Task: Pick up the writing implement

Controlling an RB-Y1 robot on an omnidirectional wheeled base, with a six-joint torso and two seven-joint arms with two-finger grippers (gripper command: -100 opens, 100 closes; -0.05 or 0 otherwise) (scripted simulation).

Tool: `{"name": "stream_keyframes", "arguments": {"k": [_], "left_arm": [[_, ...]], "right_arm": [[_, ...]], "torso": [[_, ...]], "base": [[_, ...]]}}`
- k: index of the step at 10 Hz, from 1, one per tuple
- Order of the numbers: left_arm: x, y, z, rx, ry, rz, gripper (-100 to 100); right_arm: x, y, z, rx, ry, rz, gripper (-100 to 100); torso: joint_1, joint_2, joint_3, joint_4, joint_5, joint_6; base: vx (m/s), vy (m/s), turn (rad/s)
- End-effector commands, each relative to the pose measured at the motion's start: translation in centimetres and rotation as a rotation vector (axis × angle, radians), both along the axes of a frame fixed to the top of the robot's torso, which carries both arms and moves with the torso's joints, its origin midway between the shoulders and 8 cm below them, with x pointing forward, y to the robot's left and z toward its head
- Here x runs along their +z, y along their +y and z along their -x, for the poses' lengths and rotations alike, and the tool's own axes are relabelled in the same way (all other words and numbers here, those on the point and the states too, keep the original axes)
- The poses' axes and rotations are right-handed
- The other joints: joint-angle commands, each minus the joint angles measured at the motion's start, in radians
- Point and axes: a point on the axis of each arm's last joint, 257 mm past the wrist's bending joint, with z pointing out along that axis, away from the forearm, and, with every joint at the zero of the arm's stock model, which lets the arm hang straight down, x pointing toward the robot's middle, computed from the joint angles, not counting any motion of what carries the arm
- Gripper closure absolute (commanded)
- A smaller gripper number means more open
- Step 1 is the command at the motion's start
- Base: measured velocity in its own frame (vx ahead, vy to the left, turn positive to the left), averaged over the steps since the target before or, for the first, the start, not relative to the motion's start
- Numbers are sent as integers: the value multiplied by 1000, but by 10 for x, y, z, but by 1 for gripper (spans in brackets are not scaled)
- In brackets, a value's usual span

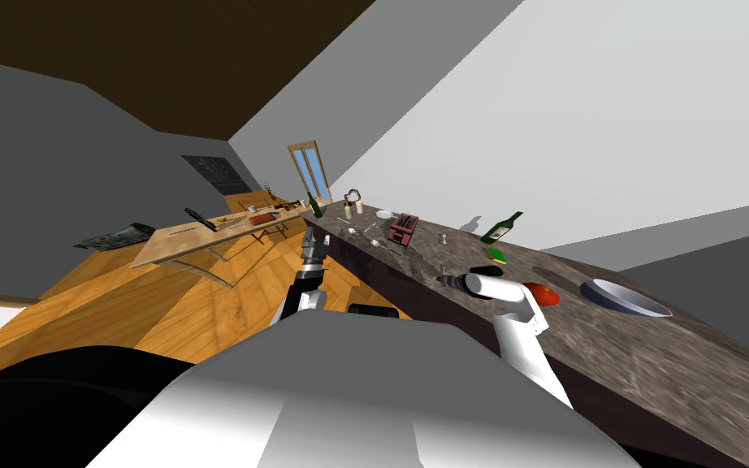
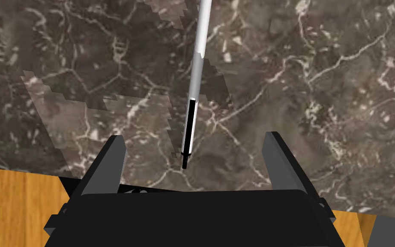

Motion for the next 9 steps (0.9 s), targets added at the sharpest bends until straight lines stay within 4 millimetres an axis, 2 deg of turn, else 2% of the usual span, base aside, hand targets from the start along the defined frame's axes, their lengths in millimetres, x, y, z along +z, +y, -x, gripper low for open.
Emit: {"name": "stream_keyframes", "arguments": {"k": [1,6,9], "left_arm": [[0,0,0,0,0,0,0],[0,0,0,0,0,0,0],[0,0,0,0,0,0,0]], "right_arm": [[-3,-2,9,-35,32,-22,-100],[-5,-10,31,-158,123,-82,-100],[-5,-12,35,-180,138,-89,-100]], "torso": [[0,0,0,0,0,0],[-1,0,0,0,0,0],[-1,0,0,0,0,0]], "base": [[5,20,34],[5,20,49],[5,12,30]]}}
